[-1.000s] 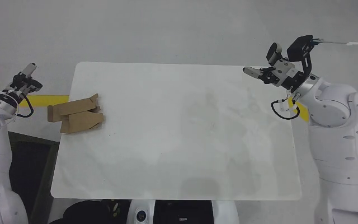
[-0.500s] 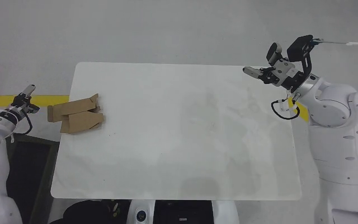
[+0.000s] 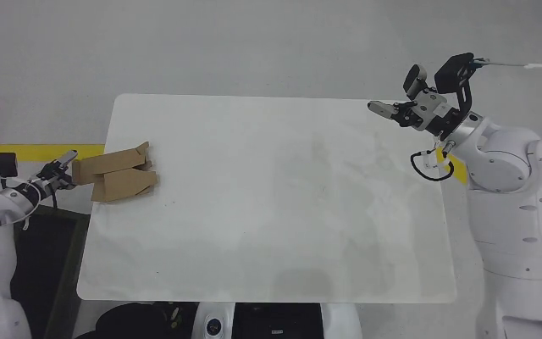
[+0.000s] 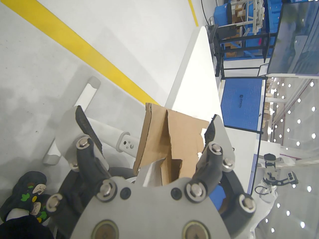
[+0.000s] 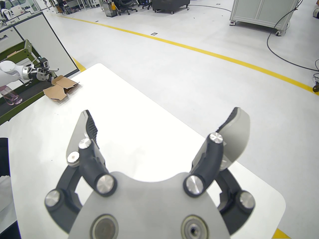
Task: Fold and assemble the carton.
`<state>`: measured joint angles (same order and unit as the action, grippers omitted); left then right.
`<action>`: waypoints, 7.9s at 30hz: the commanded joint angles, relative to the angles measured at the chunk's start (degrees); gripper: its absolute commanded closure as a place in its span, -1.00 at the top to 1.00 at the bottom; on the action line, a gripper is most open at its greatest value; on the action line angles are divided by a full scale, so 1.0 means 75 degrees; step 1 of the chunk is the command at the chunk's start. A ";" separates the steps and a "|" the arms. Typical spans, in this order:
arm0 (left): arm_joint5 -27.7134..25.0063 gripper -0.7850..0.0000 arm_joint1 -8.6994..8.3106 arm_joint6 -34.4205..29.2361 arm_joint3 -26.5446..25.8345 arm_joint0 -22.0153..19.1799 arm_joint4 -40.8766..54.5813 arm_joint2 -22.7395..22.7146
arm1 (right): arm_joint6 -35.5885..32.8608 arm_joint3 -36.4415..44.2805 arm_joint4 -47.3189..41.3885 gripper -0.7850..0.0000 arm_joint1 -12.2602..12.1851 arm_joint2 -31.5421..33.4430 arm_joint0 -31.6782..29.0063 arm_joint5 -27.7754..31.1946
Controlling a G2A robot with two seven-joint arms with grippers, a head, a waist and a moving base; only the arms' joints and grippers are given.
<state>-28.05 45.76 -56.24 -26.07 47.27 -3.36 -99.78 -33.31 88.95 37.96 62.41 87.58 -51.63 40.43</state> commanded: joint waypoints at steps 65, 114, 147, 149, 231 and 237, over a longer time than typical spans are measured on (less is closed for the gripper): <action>-0.0761 -1.00 -0.0075 -0.1468 -0.3233 -0.0243 0.3821 0.0447 | 0.0000 0.0000 0.0000 1.00 0.0000 0.0000 0.0000 0.0000; -0.0459 -1.00 0.1133 -0.2206 -0.6315 -0.2136 0.2168 0.6006 | -0.1443 -0.1283 -0.1486 1.00 -0.0024 -0.1306 0.0942 0.1040; -0.0513 -1.00 0.0955 -0.2153 -0.6865 -0.2813 0.3415 0.7061 | -0.1731 -0.3354 -0.6298 1.00 -0.0049 -0.8378 0.4467 0.2343; -0.0563 -1.00 0.0953 -0.2103 -0.6805 -0.2900 0.3437 0.7171 | -0.1731 -0.3293 -0.6608 1.00 -0.0072 -0.8653 0.4635 0.2343; -0.0602 1.00 0.0882 -0.1766 -0.7072 -0.2393 0.3633 0.6465 | -0.1812 -0.3319 -0.7912 -1.00 0.0028 -0.9124 0.4512 0.2260; -0.0468 1.00 0.0803 -0.1250 -0.7109 -0.2068 0.3540 0.6084 | -0.1956 -0.3446 -0.8731 -1.00 0.0019 -0.8842 0.4454 0.1142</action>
<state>-31.99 51.87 -66.63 -79.27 31.19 23.64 -53.74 -48.30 62.98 -27.01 62.62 20.75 -18.02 50.39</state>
